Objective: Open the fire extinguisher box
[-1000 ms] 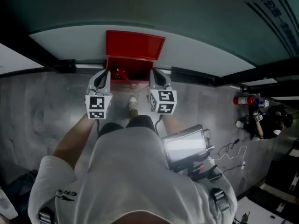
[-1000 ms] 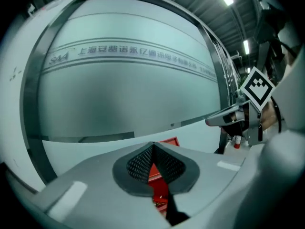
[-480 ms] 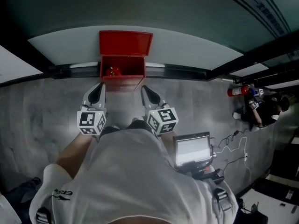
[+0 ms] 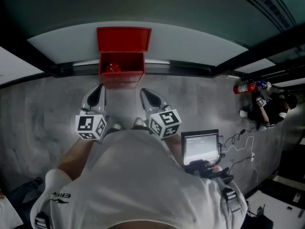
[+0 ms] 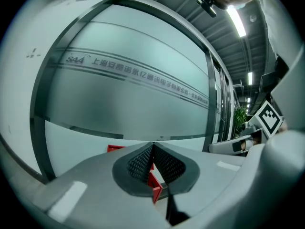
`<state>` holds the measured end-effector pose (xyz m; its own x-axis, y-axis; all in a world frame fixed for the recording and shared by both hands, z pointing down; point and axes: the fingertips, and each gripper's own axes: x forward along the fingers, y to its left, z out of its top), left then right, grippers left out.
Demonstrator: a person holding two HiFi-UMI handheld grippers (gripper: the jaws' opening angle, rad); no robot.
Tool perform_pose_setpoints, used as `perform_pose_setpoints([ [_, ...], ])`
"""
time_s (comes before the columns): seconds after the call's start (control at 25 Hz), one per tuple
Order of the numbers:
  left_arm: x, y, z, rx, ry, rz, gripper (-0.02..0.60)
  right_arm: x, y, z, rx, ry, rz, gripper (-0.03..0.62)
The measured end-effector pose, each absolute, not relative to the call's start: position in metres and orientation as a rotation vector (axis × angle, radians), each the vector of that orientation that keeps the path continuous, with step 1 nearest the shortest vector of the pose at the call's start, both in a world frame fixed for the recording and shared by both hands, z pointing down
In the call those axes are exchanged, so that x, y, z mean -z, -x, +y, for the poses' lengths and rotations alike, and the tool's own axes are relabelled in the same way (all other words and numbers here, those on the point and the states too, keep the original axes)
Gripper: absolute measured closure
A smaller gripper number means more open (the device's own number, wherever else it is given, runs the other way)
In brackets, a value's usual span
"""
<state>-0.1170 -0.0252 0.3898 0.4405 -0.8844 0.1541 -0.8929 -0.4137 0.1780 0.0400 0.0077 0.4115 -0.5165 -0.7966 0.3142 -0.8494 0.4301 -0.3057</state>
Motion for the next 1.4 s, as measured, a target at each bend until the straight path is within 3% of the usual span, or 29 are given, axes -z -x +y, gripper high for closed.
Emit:
perform_pose_setpoints([
  [1.4,-0.384,0.102,-0.022,-0.064,-2.480,-1.531,0.578,-0.413,-0.058,0.009,-0.659,-1.509,-2.513,0.582],
])
